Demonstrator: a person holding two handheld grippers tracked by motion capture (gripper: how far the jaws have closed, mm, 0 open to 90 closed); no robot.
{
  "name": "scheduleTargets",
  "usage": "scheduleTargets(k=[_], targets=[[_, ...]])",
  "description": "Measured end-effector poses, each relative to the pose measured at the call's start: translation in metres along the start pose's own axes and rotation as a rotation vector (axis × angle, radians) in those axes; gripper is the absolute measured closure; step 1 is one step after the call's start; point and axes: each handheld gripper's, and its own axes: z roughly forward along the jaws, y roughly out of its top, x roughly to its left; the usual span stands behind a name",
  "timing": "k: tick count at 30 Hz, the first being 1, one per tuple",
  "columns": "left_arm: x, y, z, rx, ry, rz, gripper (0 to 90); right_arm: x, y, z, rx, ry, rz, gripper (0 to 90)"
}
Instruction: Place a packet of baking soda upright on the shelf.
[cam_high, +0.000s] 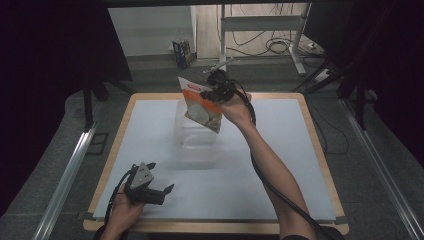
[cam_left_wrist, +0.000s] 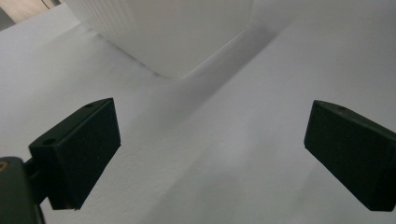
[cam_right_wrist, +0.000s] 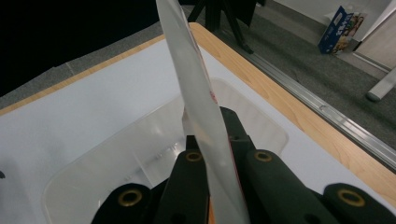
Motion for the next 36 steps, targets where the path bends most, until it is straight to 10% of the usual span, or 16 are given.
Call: scheduleTargets(k=[36], targets=[[0.004, 0.001, -0.005, -0.009, 0.021, -0.054, 4.8, 0.007, -0.026, 0.056, 0.111, 0.052, -0.012, 88.1]])
